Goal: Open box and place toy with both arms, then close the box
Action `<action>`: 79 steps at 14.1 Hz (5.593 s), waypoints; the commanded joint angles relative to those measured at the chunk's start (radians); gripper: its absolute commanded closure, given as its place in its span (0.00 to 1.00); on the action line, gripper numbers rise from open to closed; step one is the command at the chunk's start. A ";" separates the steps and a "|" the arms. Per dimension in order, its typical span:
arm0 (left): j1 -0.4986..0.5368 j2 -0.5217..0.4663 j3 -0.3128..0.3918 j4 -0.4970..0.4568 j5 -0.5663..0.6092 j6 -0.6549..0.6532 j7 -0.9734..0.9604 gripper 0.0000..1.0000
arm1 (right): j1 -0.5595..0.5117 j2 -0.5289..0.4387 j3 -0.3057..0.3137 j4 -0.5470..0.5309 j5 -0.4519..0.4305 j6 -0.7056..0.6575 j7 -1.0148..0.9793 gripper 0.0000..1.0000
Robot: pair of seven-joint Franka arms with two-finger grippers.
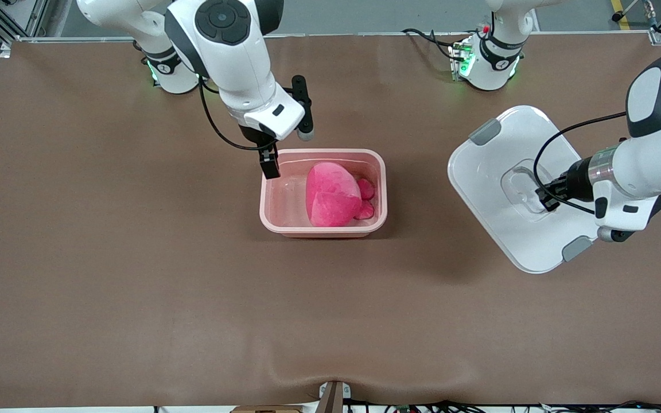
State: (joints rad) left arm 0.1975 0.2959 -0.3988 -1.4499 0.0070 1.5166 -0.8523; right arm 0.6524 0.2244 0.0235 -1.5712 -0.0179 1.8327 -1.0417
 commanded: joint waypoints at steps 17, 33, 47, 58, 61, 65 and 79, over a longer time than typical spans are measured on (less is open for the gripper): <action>-0.407 0.106 -0.063 -0.012 0.083 0.279 -1.051 1.00 | -0.579 -0.099 -0.020 0.066 0.042 -0.250 0.175 0.00; -0.635 0.250 -0.058 -0.010 0.346 0.496 -1.699 1.00 | -0.728 -0.188 -0.022 0.033 0.088 -0.250 0.773 0.00; -0.742 0.290 -0.052 -0.006 0.465 0.530 -1.829 1.00 | -0.761 -0.292 -0.024 -0.063 -0.014 -0.339 0.971 0.00; -0.757 0.295 -0.052 -0.009 0.495 0.545 -1.858 1.00 | -0.764 -0.270 -0.024 -0.036 0.032 -0.316 1.028 0.00; -0.774 0.307 -0.052 -0.009 0.501 0.550 -1.858 1.00 | -0.763 -0.270 -0.024 -0.035 0.030 -0.317 1.022 0.00; -0.776 0.307 -0.052 -0.010 0.502 0.550 -1.858 1.00 | -0.758 -0.269 -0.022 -0.036 0.032 -0.311 1.029 0.00; -0.770 0.298 -0.052 -0.050 0.504 0.542 -1.858 1.00 | -0.758 -0.263 -0.020 -0.032 0.032 -0.303 1.026 0.00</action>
State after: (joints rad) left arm -0.5687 0.6043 -0.4535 -1.4818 0.4819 2.0567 -2.6913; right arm -0.0937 -0.0408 -0.0040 -1.6089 0.0001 1.5285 -0.0289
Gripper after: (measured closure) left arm 0.930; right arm 0.000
